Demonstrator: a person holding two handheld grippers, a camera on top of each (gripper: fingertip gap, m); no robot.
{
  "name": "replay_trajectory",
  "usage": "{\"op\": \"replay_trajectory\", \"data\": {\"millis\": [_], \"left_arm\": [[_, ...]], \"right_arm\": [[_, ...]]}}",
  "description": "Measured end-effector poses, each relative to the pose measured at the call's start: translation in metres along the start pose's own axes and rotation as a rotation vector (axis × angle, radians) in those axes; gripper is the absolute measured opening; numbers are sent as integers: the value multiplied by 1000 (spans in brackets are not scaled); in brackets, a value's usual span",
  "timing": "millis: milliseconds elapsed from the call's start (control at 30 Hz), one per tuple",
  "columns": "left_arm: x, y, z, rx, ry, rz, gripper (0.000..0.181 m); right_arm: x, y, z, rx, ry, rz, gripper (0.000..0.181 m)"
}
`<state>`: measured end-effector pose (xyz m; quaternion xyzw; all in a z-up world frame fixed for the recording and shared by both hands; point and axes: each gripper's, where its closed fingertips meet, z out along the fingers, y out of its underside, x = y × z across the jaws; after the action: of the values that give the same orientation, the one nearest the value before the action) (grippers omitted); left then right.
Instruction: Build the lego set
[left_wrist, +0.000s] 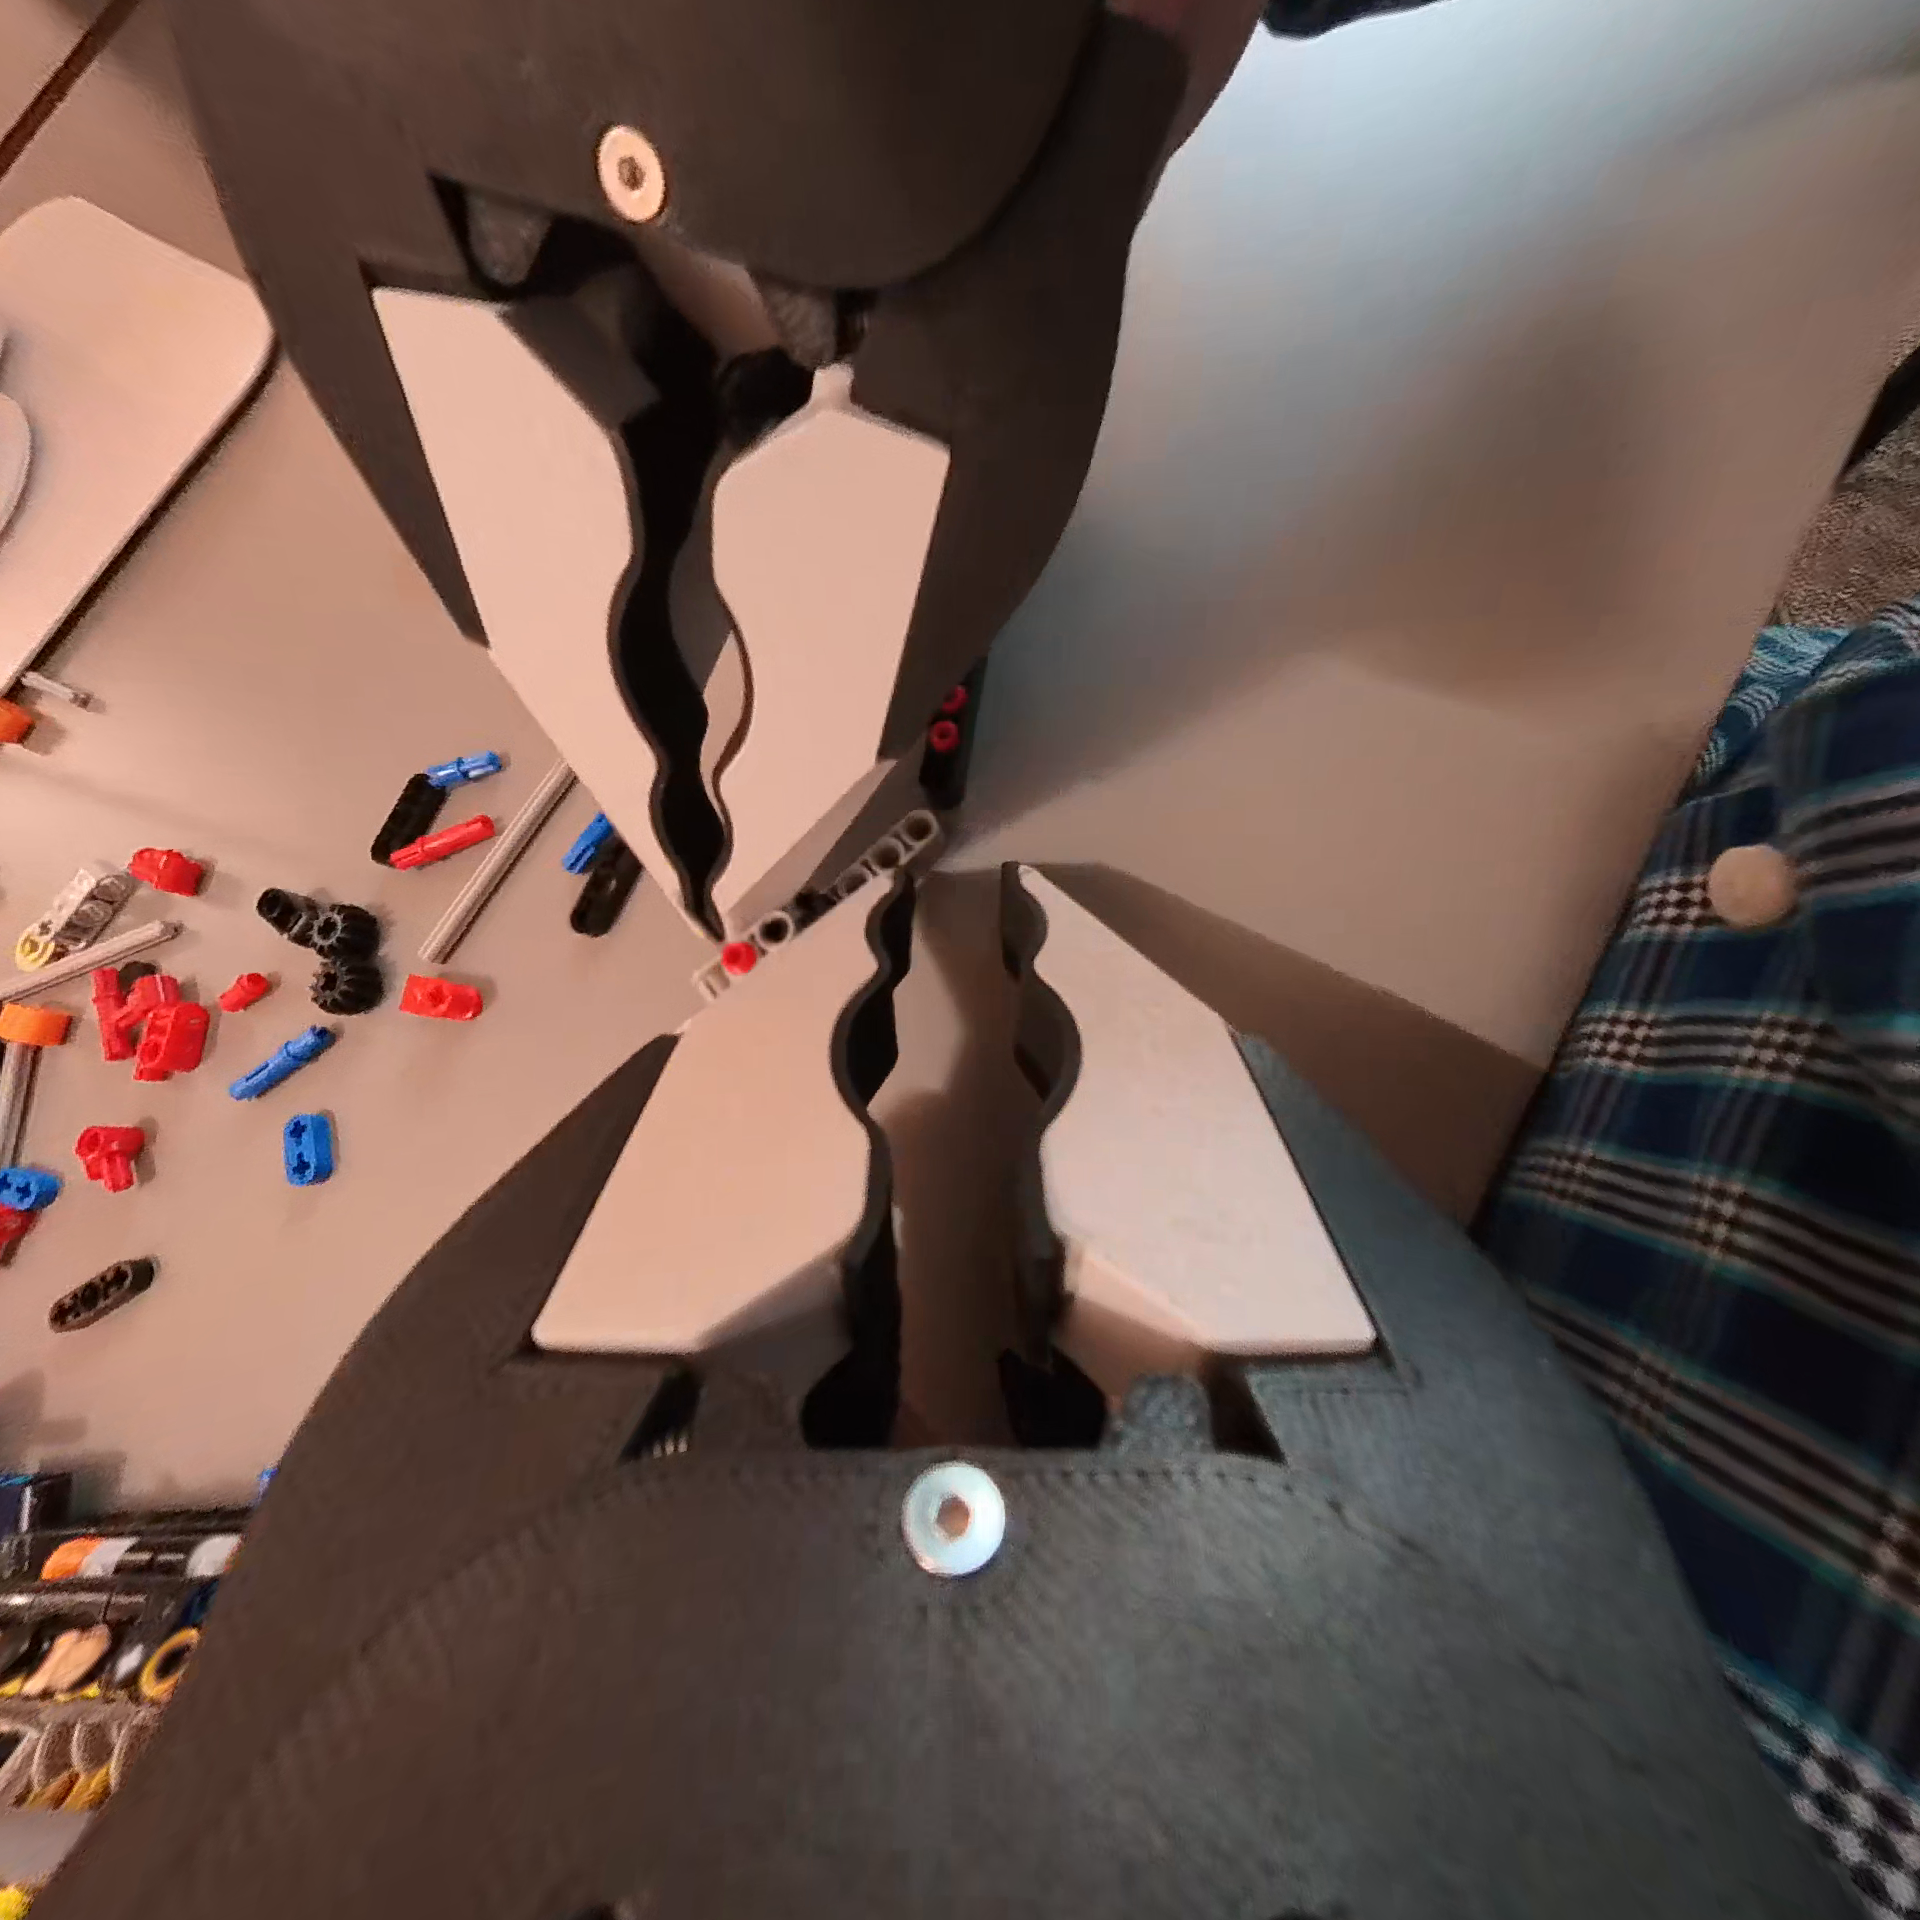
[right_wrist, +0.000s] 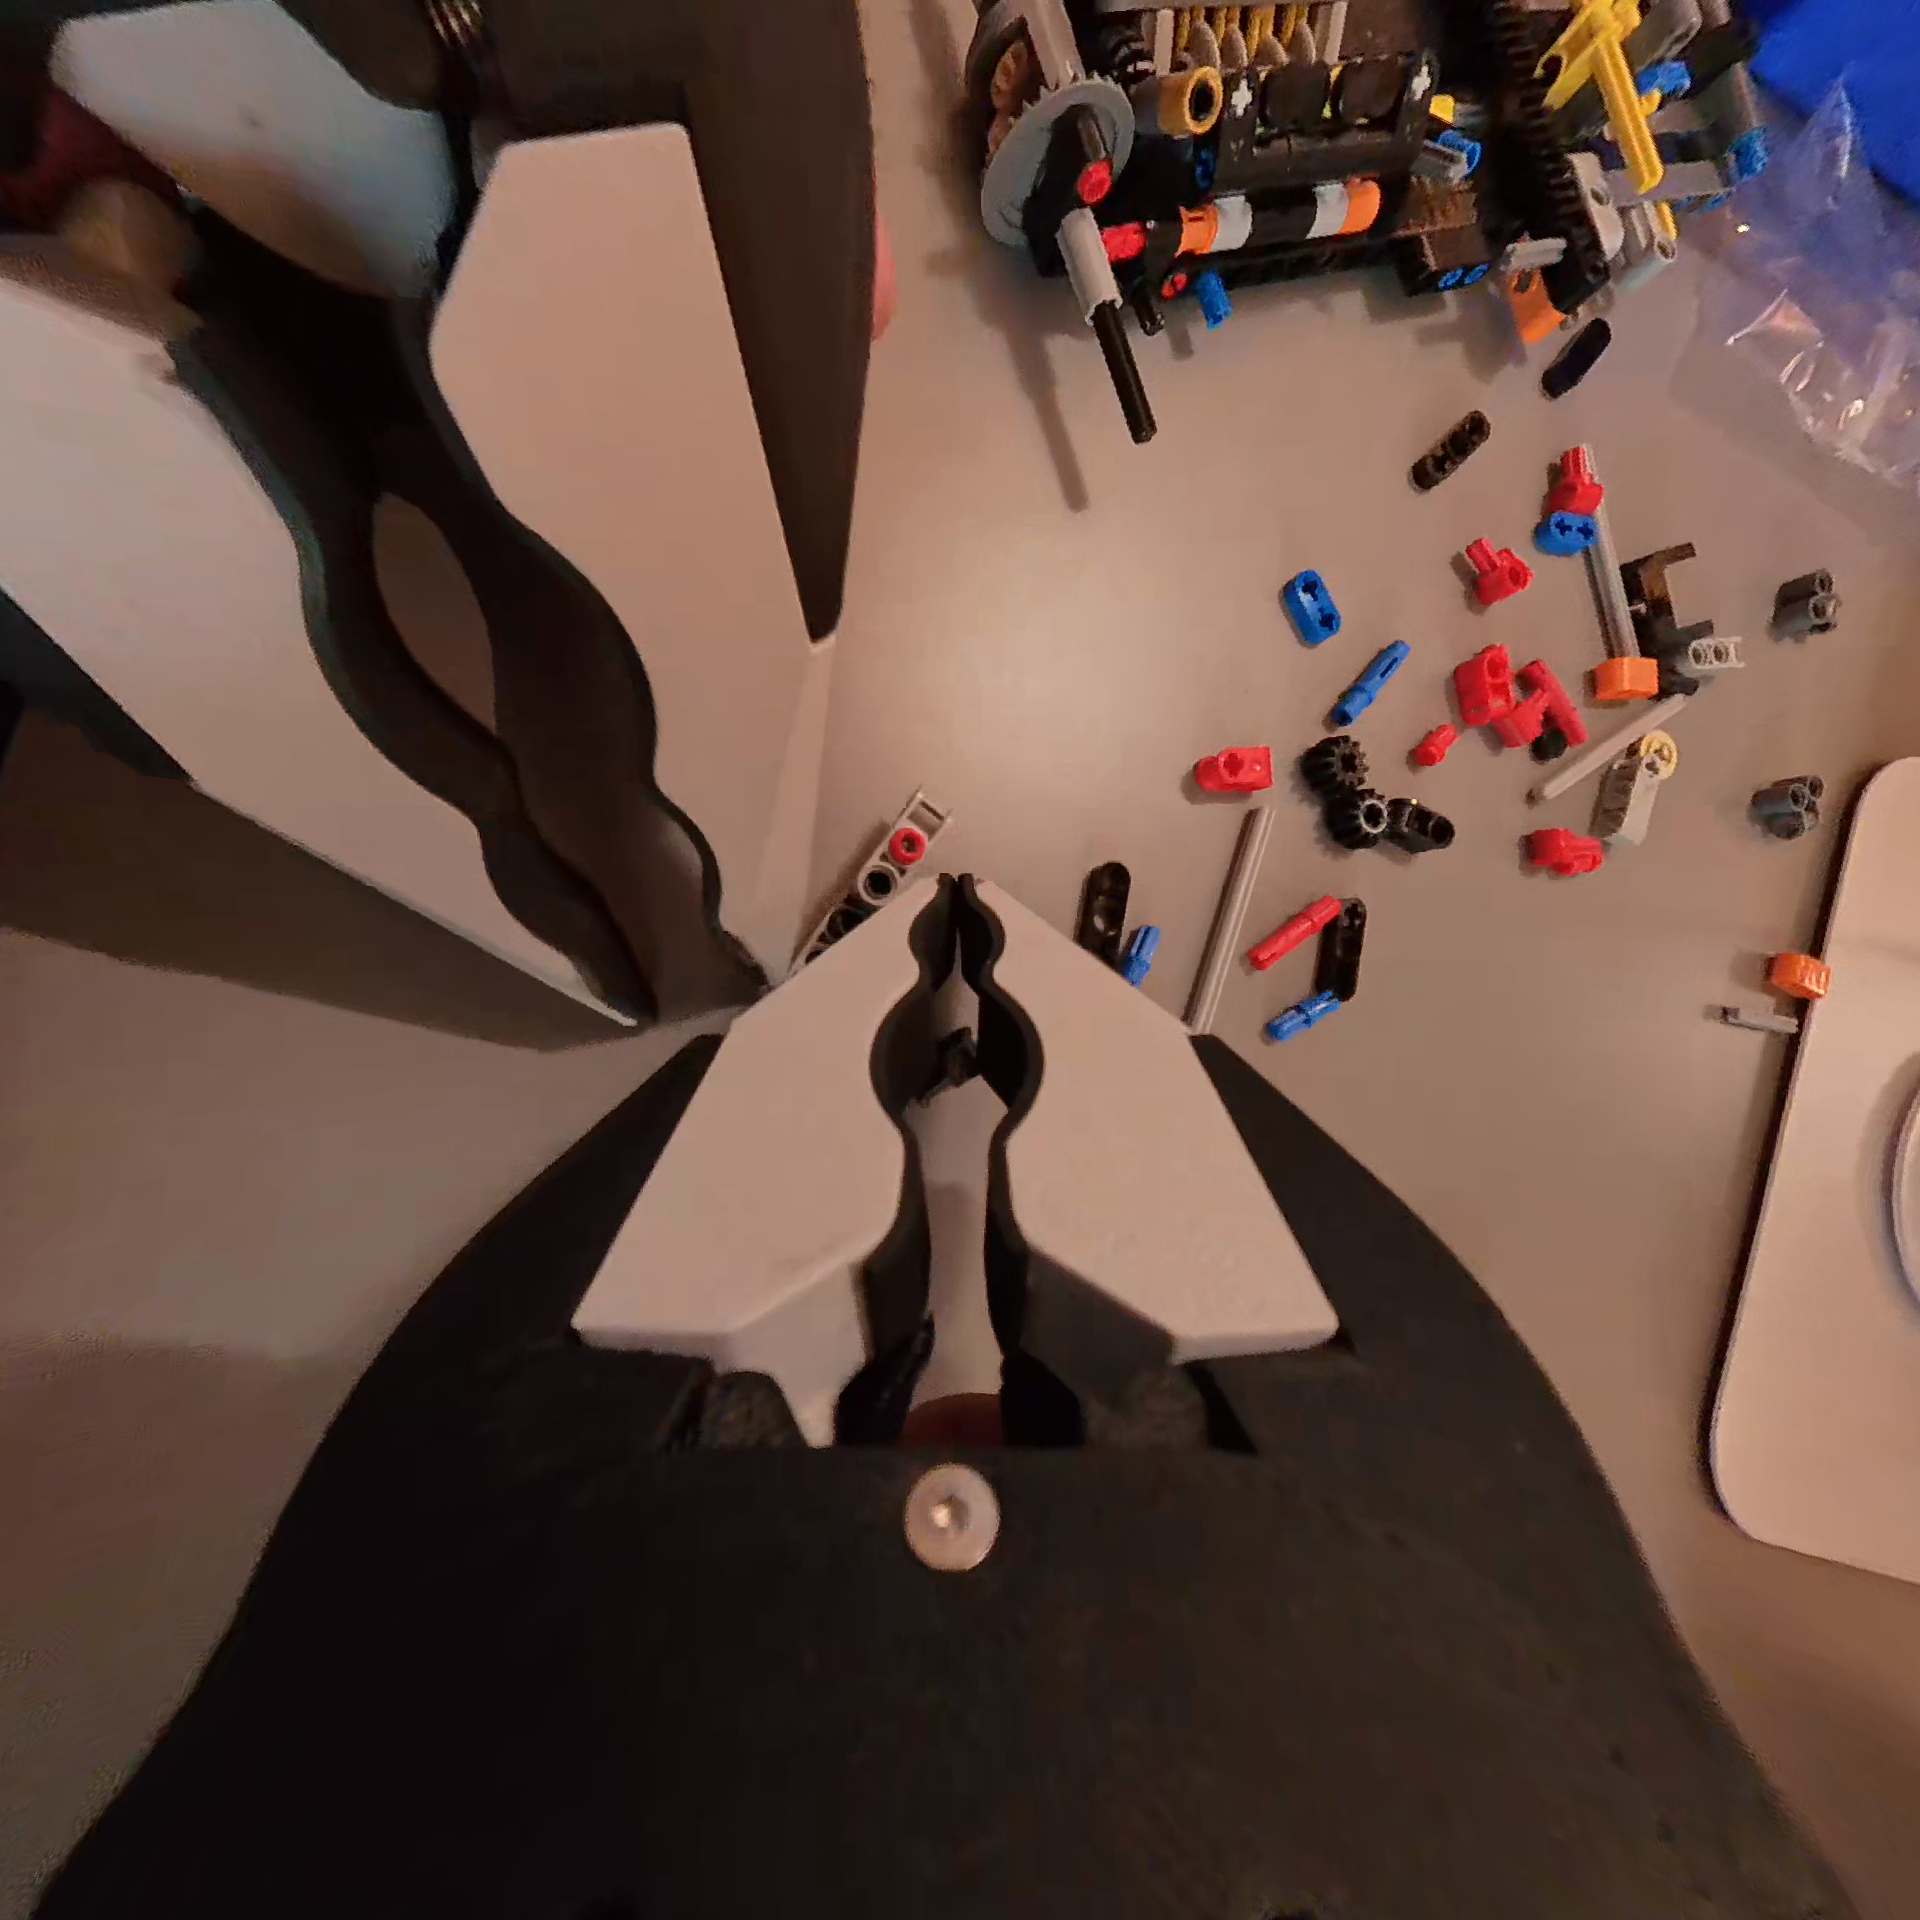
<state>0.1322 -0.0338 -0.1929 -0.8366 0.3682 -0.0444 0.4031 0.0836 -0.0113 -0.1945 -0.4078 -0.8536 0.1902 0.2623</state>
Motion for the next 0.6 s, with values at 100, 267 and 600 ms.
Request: {"op": "replay_trajectory", "data": {"millis": [100, 267, 600], "left_arm": [[-1, -1, -1, 8, 2, -7, 18], [-1, -2, -11, 45, 15, -15, 25], [-27, 16, -40, 78, -77, -84, 19]], "right_arm": [[4, 0, -3, 14, 3, 10, 0], [18, -3, -21, 70, 32, 59, 4], [84, -28, -25, 141, 94, 41, 4]]}}
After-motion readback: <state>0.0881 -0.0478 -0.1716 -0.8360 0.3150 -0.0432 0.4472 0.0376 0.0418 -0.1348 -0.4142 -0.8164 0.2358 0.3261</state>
